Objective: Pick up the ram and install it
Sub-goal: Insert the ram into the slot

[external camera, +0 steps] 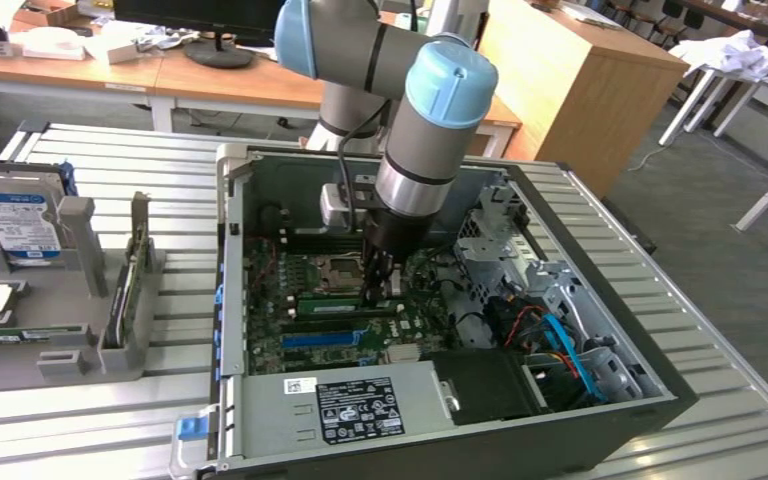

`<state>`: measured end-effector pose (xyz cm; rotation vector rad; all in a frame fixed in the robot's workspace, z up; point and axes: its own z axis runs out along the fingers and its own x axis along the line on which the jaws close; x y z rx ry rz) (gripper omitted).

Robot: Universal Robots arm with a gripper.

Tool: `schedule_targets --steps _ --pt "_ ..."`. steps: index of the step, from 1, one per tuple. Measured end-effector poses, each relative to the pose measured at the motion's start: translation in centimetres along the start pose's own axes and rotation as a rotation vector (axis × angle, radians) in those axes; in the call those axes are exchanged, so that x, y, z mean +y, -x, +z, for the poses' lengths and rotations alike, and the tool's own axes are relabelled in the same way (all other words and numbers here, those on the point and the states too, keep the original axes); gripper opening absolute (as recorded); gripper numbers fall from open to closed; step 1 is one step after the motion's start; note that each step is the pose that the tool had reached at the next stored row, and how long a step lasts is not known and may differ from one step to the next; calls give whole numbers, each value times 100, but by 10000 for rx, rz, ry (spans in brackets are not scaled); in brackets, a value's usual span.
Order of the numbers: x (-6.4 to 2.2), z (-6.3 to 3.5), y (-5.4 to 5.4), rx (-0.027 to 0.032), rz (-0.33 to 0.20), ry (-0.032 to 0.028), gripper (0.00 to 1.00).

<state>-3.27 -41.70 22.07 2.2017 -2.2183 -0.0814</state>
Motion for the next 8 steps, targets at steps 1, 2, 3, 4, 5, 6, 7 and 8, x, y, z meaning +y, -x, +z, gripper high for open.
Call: schedule_targets --steps 1,2,3,4,5,6,7,8 --pt "0 0 0 0 0 0 12" --pt "0 0 0 0 0 0 12" --pt "0 0 0 -1 0 0 12" --pt "0 0 0 -1 0 0 12" --pt "0 0 0 -2 0 0 13" --pt "0 1 0 -2 0 -1 18" --pt "0 1 0 -3 0 -1 18" --pt "0 1 0 -2 0 -1 24"
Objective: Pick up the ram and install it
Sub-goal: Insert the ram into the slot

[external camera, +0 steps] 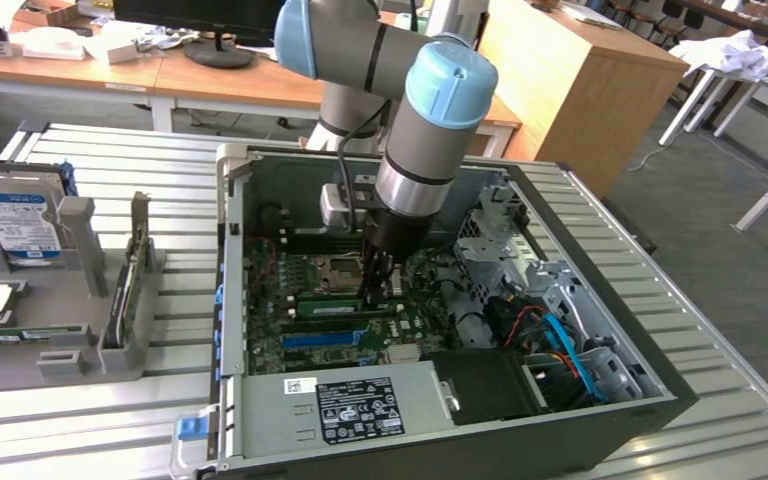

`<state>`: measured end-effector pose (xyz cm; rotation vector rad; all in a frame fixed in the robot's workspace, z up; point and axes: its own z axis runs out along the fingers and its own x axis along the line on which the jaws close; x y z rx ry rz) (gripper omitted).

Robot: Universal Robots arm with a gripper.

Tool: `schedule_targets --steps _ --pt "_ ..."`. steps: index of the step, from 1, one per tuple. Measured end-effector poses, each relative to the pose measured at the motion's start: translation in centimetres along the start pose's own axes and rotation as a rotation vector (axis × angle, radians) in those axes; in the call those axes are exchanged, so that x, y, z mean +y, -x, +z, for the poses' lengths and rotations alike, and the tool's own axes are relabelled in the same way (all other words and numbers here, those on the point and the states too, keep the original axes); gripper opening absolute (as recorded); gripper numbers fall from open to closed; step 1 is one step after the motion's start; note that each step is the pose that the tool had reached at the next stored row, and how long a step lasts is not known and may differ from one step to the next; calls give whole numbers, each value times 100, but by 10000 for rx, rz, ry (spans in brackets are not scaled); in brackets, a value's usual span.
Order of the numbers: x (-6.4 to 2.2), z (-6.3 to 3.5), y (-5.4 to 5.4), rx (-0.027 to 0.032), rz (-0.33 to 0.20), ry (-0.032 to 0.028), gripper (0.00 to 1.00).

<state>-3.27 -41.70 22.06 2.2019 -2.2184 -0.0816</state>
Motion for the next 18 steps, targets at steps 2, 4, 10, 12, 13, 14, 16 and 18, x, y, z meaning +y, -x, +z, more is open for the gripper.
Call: schedule_targets --steps 2,4,10,12,13,14,16,18 --pt "0 0 0 1 0 1 31" --pt "0 -1 0 2 0 1 37" --pt "0 -3 0 2 0 2 37" --pt "1 -21 0 2 0 1 37" --pt "2 -35 1 1 0 1 37" --pt "3 -55 1 2 1 1 37" --pt "6 -130 3 1 0 1 37" --pt "11 -233 6 2 0 1 37"
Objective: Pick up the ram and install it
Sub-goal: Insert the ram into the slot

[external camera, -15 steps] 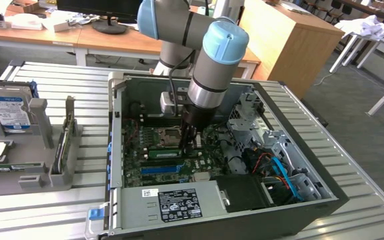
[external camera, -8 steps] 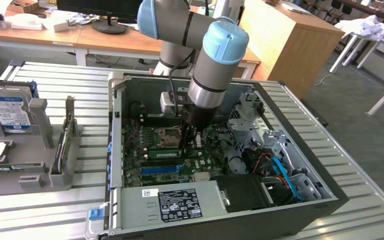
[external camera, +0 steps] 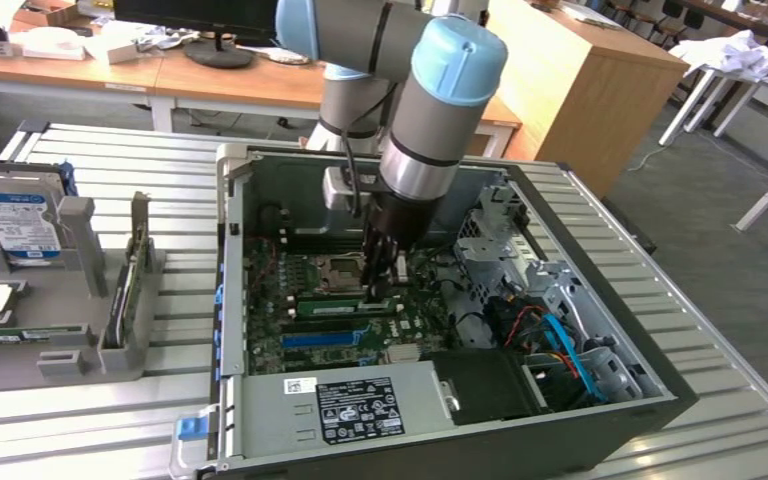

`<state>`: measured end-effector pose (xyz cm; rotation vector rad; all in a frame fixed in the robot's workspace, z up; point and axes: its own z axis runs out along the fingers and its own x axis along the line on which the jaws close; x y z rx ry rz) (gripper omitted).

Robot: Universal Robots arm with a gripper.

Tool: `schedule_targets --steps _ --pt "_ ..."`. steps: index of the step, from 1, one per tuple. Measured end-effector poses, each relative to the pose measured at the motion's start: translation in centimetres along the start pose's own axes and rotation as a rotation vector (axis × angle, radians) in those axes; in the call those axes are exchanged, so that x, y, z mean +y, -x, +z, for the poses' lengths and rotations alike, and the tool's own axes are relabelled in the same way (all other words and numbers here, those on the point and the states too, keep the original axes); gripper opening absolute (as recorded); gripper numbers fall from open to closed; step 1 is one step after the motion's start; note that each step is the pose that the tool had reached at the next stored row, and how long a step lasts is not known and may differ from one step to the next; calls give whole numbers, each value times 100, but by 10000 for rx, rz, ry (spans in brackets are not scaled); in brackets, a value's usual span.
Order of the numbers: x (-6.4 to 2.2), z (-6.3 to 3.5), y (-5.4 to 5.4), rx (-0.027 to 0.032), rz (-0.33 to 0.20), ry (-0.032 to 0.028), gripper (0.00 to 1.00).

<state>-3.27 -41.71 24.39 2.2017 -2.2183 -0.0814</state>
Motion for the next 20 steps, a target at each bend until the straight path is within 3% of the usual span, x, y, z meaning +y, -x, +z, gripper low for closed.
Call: schedule_targets --steps 10,20 --pt "15 -316 8 0 -10 0 37" --pt "27 -561 15 0 -18 0 37"
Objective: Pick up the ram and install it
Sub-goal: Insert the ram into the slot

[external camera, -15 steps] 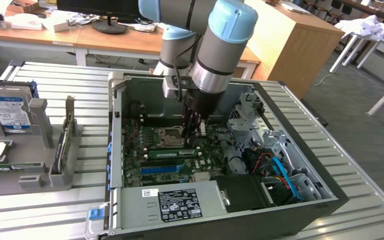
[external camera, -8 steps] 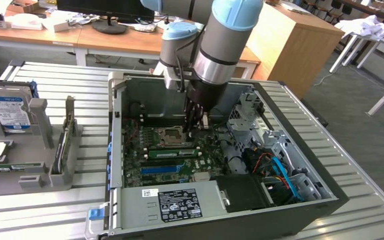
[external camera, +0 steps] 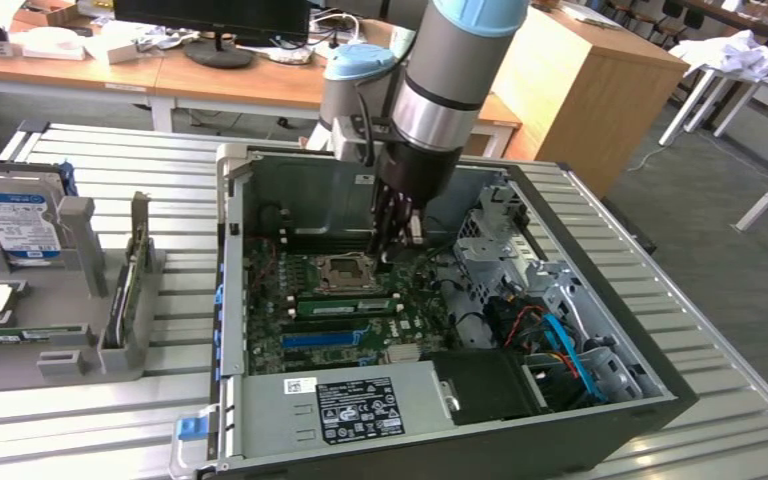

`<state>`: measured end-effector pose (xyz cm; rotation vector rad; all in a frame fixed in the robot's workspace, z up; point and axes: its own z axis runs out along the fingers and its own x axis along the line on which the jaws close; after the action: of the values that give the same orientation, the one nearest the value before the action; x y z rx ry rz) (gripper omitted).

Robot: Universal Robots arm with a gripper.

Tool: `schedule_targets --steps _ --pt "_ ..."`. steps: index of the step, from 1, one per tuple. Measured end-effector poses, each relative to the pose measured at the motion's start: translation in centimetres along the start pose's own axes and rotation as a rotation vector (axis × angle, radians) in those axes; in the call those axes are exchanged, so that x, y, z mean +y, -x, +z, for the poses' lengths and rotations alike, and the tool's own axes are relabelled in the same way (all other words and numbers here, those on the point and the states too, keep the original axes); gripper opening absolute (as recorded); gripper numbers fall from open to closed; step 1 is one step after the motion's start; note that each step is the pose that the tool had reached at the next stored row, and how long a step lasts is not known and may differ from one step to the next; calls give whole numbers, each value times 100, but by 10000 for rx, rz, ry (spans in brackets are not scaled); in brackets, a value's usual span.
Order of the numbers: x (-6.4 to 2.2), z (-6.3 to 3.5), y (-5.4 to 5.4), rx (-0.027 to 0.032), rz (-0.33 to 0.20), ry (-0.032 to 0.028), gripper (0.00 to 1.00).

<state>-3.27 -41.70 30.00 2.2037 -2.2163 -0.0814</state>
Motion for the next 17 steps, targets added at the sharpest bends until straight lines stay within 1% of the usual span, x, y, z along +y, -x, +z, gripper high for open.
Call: schedule_targets --steps 11,17 --pt "14 -299 8 -1 -4 0 37" --pt "20 -411 11 0 -6 0 37"
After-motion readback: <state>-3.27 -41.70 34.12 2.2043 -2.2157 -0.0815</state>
